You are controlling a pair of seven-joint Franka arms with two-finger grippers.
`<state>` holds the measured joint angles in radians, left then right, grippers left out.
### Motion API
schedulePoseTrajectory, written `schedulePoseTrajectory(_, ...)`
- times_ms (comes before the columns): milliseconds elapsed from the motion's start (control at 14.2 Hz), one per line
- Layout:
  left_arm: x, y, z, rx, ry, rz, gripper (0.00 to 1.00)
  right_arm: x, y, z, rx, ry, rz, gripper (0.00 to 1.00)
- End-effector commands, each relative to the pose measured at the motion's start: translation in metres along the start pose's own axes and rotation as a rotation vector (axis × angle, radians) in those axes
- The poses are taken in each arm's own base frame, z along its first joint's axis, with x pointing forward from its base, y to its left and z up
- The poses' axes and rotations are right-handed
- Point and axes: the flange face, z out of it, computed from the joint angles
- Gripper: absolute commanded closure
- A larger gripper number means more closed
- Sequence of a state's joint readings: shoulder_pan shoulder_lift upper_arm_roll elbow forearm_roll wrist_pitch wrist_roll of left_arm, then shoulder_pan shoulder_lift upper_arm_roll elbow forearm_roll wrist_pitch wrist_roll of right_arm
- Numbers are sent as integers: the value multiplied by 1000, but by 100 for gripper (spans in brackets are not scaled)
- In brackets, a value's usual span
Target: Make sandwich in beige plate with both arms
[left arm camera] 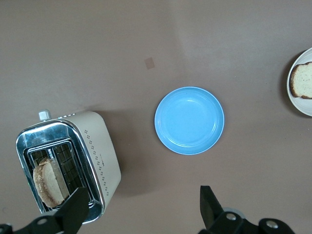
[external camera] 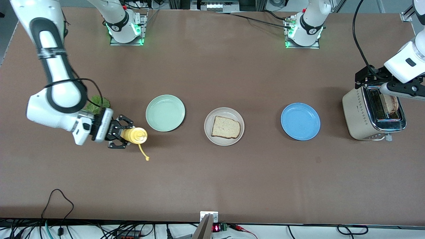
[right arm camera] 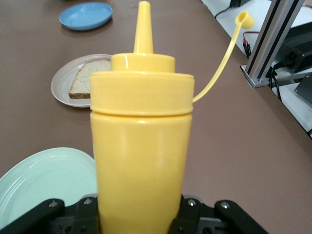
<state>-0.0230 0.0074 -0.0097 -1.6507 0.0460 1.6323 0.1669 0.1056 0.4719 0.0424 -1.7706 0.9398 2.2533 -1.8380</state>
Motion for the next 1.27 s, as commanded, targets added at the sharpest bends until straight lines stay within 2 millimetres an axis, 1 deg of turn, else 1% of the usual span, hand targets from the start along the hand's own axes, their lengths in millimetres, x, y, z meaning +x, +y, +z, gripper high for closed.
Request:
schedulePoseTrajectory(0, -5, 0, -7, 20, -5, -6, 0, 59, -13, 16, -58, -111, 11, 83)
schedulePoseTrajectory(71, -5, 2, -7, 20, -5, -3, 0, 80, -19, 26, -75, -158, 11, 83)
schedulePoseTrajectory(212, -5, 0, -6, 19, -6, -6, 0, 109, -33, 44, -107, -253, 12, 83)
schedulePoseTrajectory(282, -5, 0, -6, 19, -6, -3, 0, 128, -42, 54, -127, -294, 23, 83)
schedulePoseTrajectory(423, -5, 0, -6, 19, -6, -4, 0, 156, -57, 72, -172, -399, 17, 83)
schedulePoseTrajectory(564, -5, 0, -7, 20, -5, -5, 0, 181, -77, 92, -226, -486, 2, 83)
schedulePoseTrajectory(635, -5, 0, -6, 19, -6, -4, 0, 186, -87, 105, -244, -526, -9, 83)
schedulePoseTrajectory(846, -5, 0, -7, 20, -5, -2, 0, 201, -115, 137, -290, -592, -26, 83)
schedulePoseTrajectory(917, -5, -1, -6, 19, -7, -1, 0, 202, -124, 148, -304, -624, -22, 83)
schedulePoseTrajectory(987, -5, -1, -6, 19, -7, -1, 0, 210, -132, 154, -325, -650, -20, 83)
schedulePoseTrajectory(1058, -5, -1, -6, 19, -7, -1, 0, 215, -139, 166, -345, -695, -14, 83)
schedulePoseTrajectory(1199, -5, -1, -6, 19, -7, 0, 0, 233, -150, 189, -379, -781, -43, 83)
